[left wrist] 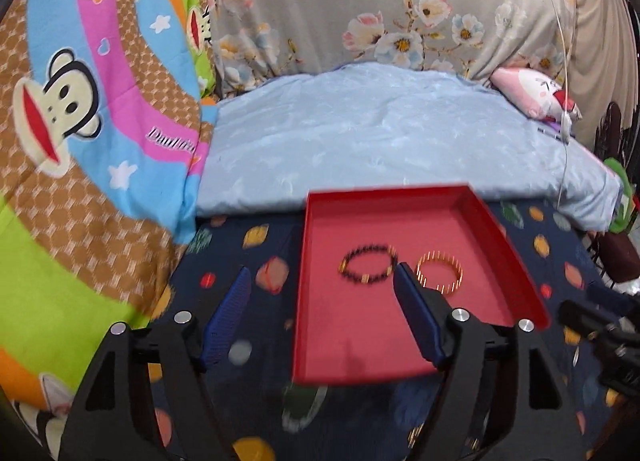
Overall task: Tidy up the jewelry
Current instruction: 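Open both tools to drop the bracelets into the red tray, then grasp the gold bracelet watch with the left tool while the right tool reaches the pearl bracelet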
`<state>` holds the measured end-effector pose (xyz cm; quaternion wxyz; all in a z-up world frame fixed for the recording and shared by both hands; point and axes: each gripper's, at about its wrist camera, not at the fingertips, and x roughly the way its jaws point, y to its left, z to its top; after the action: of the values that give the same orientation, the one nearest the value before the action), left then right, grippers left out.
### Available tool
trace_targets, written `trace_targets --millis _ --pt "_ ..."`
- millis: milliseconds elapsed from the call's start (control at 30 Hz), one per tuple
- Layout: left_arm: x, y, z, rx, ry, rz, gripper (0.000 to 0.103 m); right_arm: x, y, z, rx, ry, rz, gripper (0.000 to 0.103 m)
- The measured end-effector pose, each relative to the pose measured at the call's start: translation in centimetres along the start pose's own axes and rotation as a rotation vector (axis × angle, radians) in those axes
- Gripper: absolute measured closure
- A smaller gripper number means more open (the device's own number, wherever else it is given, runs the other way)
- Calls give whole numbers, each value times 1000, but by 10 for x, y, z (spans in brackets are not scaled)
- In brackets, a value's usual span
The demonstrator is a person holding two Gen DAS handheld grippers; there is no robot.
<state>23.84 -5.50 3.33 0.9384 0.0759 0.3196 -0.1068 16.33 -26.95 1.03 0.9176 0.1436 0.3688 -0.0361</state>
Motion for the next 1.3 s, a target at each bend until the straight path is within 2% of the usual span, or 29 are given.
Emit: trace_targets --millis 133,333,433,600,667,767,933,1067,1200,1300 --pt "-13 3 -46 3 66 9 31 -27 -2 -41 -13 16 -38 32" --pt "-20 3 -102 -36 162 -80 31 -47 -6 -94 -1 69 -60 32" --pt "-16 -4 -120 -45 200 -131 31 -52 -7 -119 20 104 -42 33" --pt "-7 -11 -130 -64 215 -184 32 -51 -2 -148 13 138 -41 32" --pt "-4 -14 -133 -67 220 -212 36 -48 -3 -156 19 151 -33 33" --pt "1 -18 -136 -59 230 -243 50 -46 0 -163 22 162 -19 32" --pt "0 -23 -139 -51 218 -300 87 -40 5 -166 17 183 2 32" --pt "-4 -23 -139 -61 224 -321 89 -38 13 -165 0 189 25 36" --pt "-14 -18 -140 -74 214 -299 89 -33 23 -162 -23 201 47 46" --pt "-28 -11 -140 -76 188 -278 89 -30 32 -158 -46 202 64 48"
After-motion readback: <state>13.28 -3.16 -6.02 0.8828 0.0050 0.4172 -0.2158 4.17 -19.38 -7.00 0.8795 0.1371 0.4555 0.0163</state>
